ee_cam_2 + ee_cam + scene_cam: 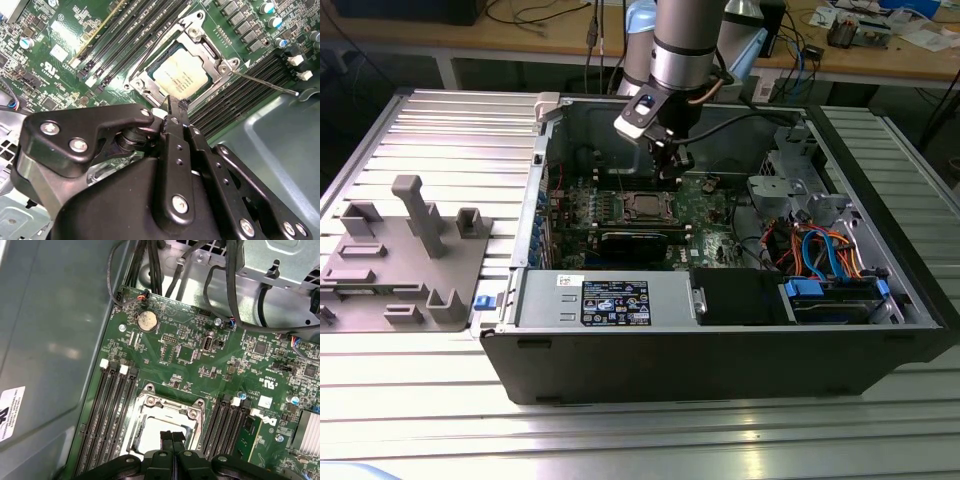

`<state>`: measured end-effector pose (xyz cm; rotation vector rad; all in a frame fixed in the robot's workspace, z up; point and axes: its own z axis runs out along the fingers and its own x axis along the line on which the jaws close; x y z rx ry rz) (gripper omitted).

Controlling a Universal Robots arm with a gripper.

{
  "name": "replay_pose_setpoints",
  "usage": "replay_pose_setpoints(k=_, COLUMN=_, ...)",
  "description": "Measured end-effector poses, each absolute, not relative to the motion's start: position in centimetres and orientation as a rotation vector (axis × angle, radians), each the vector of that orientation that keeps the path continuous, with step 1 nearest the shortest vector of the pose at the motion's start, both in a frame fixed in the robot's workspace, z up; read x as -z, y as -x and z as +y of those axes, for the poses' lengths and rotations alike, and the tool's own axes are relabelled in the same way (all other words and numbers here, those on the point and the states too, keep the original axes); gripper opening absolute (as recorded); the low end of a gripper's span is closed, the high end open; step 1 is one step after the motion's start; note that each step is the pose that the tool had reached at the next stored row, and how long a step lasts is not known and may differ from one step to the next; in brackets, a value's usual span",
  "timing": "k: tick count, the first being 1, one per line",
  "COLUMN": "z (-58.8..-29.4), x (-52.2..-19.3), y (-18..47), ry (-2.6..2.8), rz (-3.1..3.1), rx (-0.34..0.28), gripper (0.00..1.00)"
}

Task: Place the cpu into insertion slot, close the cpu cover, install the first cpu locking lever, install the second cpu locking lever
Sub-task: 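Install the first cpu locking lever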

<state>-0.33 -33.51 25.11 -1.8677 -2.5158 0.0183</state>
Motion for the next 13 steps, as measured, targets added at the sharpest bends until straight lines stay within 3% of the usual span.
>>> replay_pose_setpoints(k=13, z=-33.5, x=-25.11, y=0.33, ry=1.819, rz=-2.552, rx=-0.019, gripper=0.11)
